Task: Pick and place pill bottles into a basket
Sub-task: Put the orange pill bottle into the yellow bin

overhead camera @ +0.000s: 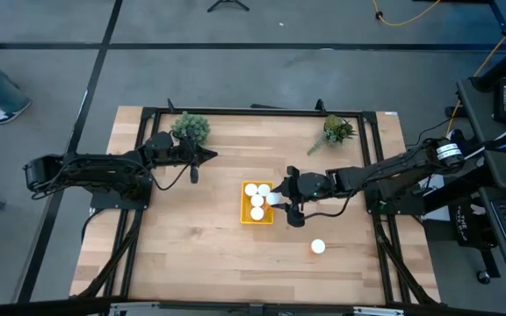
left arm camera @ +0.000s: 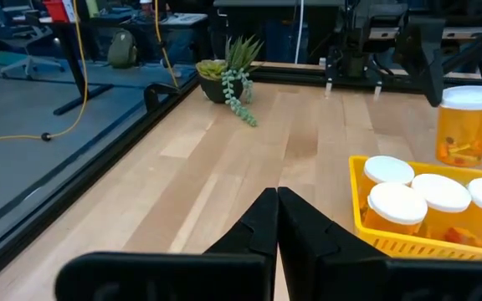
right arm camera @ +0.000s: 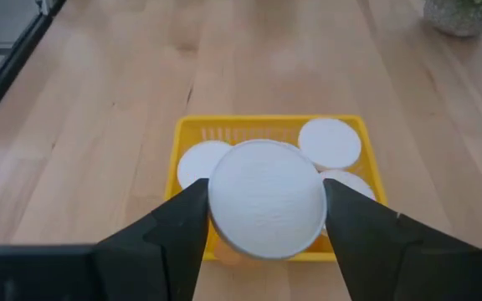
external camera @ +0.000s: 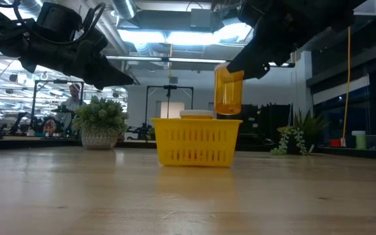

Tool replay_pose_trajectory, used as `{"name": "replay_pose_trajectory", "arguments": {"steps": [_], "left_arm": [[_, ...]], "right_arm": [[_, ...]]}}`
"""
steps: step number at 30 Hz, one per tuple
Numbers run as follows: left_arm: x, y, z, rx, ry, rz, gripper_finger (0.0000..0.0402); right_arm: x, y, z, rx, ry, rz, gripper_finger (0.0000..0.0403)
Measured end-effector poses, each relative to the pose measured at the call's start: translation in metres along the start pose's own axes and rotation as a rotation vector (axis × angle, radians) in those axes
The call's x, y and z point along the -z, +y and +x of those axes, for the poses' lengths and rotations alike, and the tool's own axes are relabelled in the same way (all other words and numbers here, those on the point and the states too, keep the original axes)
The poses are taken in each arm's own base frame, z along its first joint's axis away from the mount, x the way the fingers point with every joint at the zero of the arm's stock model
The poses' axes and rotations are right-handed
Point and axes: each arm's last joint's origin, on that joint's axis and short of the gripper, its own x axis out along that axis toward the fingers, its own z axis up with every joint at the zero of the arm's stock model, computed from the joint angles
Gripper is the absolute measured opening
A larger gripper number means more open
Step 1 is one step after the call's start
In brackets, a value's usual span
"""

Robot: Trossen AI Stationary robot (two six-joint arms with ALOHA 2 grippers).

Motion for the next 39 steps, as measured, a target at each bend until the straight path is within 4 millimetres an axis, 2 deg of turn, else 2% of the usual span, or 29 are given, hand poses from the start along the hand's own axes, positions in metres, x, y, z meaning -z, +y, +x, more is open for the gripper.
{"name": "replay_pose_trajectory", "arguments": {"steps": [7,16,31,39], "left_arm": [[0.000,0.000,0.000,0.000,0.000,0.000,0.0010],[0.000,0.000,0.000,0.000,0.000,0.000,0.0003],[0.000,0.000,0.000,0.000,0.000,0.000,0.0002],[0.000,0.000,0.000,0.000,0.000,0.000,0.0009]], "right_arm": [[-0.003,0.000,0.001,-0.003,-0.037,0.005,0.0219],[0.007,0.001,0.019,0.002,0.002,0.002,0.0219],[0.007,-0.001,0.019,0.043,0.001,-0.021,0.0219],[0.017,-0.008,0.034,0.066,0.045,-0.020,0.0219]]}}
